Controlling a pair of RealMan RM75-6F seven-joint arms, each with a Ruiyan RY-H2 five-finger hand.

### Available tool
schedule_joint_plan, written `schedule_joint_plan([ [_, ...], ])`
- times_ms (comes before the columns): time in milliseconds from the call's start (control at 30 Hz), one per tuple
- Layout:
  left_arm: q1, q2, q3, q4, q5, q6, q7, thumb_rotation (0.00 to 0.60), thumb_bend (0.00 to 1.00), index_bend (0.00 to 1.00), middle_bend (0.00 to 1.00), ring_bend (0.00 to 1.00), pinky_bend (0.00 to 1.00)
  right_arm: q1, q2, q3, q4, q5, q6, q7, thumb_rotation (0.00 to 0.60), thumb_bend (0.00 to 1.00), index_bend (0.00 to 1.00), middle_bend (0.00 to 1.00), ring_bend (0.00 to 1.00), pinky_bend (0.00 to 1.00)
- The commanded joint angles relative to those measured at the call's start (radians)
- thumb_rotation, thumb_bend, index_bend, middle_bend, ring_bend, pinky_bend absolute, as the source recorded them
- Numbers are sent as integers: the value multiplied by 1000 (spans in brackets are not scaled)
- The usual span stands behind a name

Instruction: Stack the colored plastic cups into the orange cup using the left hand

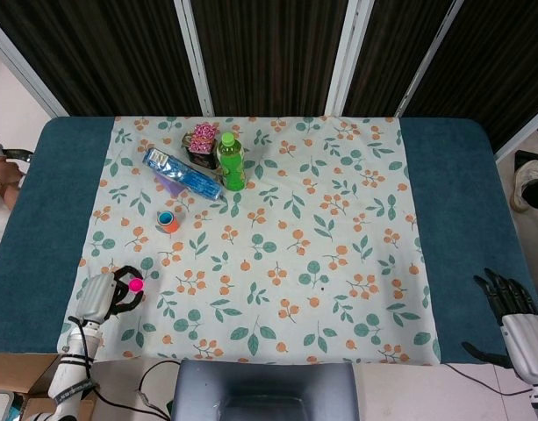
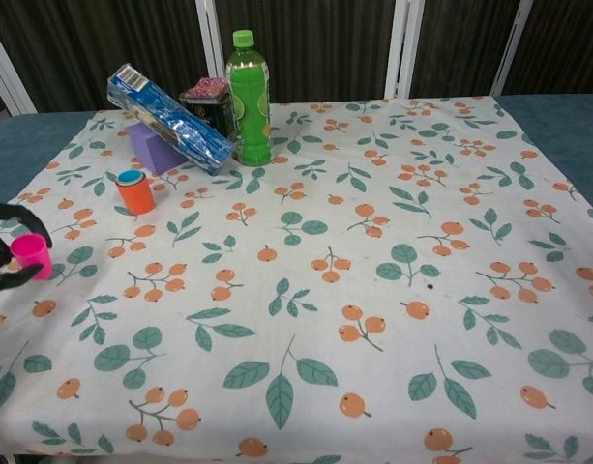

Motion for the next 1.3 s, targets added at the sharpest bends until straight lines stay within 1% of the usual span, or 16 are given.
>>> schedule_joint_plan([
  [33, -43, 6, -81, -14, -34, 6, 1, 600, 381, 613, 1000, 1000, 1000, 0, -1, 1, 0, 1, -1, -2, 600, 154, 0, 0, 0, 0],
  [100, -76, -9, -130, -7, -59, 0, 8, 600, 382, 615, 1000, 1000, 1000, 1, -3, 1, -1, 2, -4, -7, 600, 154, 0, 0, 0, 0],
  [133, -102, -24, -161, 8, -78, -9, 17, 600, 384, 616, 1000, 1000, 1000, 2, -4, 0, -1, 3, -7, -10, 600, 154, 0, 0, 0, 0],
  [233, -172, -74, -228, 61, -138, -45, 37, 600, 387, 619, 1000, 1000, 1000, 4, -6, 2, -2, 8, -10, -15, 600, 154, 0, 0, 0, 0],
  [333, -238, -129, -276, 125, -189, -77, 56, 600, 386, 620, 1000, 1000, 1000, 4, -5, 7, -1, 17, -10, -14, 600, 154, 0, 0, 0, 0],
  [433, -293, -185, -300, 206, -225, -104, 75, 600, 386, 620, 1000, 1000, 1000, 7, -4, 11, 0, 29, -16, -12, 600, 154, 0, 0, 0, 0],
  [567, -344, -243, -300, 314, -243, -125, 101, 600, 386, 620, 1000, 1000, 1000, 12, -1, 15, 0, 40, -26, -9, 600, 154, 0, 0, 0, 0],
  [733, -368, -284, -294, 410, -253, -145, 86, 600, 386, 620, 1000, 1000, 1000, 10, 5, 21, 1, 51, -22, 3, 600, 155, 0, 0, 0, 0],
  [933, -378, -305, -284, 473, -255, -165, 67, 600, 386, 620, 1000, 1000, 1000, 9, 4, 19, -1, 49, -22, 1, 600, 154, 0, 0, 0, 0],
  [1233, -393, -332, -275, 530, -257, -186, 56, 600, 384, 615, 1000, 1000, 1000, 9, 3, 21, -1, 53, -23, -3, 600, 155, 0, 0, 0, 0],
  [1267, -395, -336, -274, 537, -258, -190, 55, 600, 384, 595, 1000, 1000, 1000, 8, 3, 22, -1, 54, -22, -1, 600, 154, 0, 0, 0, 0],
  [1300, -396, -339, -271, 545, -259, -198, 56, 600, 387, 539, 1000, 1000, 1000, 8, 4, 22, -1, 54, -21, 0, 600, 155, 0, 0, 0, 0],
])
